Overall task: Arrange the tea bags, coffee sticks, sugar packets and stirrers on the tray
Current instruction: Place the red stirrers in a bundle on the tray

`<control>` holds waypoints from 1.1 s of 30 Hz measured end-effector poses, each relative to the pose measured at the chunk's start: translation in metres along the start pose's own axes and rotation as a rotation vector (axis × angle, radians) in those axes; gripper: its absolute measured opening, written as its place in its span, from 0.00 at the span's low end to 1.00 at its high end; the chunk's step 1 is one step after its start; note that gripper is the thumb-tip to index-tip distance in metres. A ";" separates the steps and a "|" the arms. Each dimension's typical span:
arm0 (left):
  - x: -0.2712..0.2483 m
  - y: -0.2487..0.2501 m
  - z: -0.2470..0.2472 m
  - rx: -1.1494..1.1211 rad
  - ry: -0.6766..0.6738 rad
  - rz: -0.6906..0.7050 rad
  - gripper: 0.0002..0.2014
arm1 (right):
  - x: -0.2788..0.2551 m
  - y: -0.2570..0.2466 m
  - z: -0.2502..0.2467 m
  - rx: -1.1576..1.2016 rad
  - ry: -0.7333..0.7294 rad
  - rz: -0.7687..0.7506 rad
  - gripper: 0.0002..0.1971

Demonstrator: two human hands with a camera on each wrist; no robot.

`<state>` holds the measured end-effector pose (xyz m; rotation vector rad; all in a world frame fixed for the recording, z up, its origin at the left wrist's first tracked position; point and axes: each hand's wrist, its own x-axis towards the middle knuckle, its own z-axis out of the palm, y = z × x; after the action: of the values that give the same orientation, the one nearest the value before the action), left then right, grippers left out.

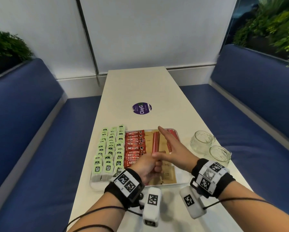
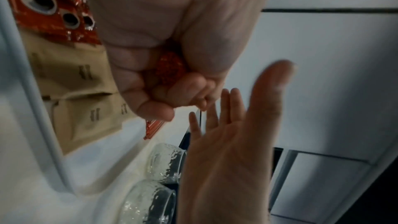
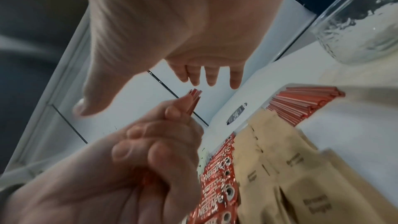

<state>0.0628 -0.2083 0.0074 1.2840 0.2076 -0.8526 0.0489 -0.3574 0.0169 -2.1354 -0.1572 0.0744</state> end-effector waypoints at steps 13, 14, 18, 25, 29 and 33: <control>0.006 -0.005 0.011 0.242 -0.039 0.118 0.11 | 0.006 -0.002 -0.023 0.131 -0.024 0.204 0.17; 0.007 -0.004 0.015 0.336 -0.029 0.152 0.11 | 0.007 -0.003 -0.022 0.112 -0.050 0.216 0.17; 0.014 0.004 0.031 0.559 0.007 0.256 0.12 | 0.018 -0.008 -0.027 0.013 -0.038 0.199 0.23; 0.039 -0.007 0.040 1.226 0.114 0.321 0.16 | 0.017 0.022 -0.027 -0.171 0.019 0.309 0.17; 0.056 -0.021 0.038 1.551 0.299 0.440 0.29 | 0.016 0.044 -0.031 -0.290 0.055 0.386 0.14; 0.066 -0.025 0.034 1.559 0.289 0.492 0.39 | 0.014 0.065 -0.027 -0.306 -0.017 0.455 0.13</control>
<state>0.0807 -0.2682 -0.0393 2.7403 -0.6836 -0.2705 0.0710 -0.4133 -0.0233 -2.4390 0.3308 0.3541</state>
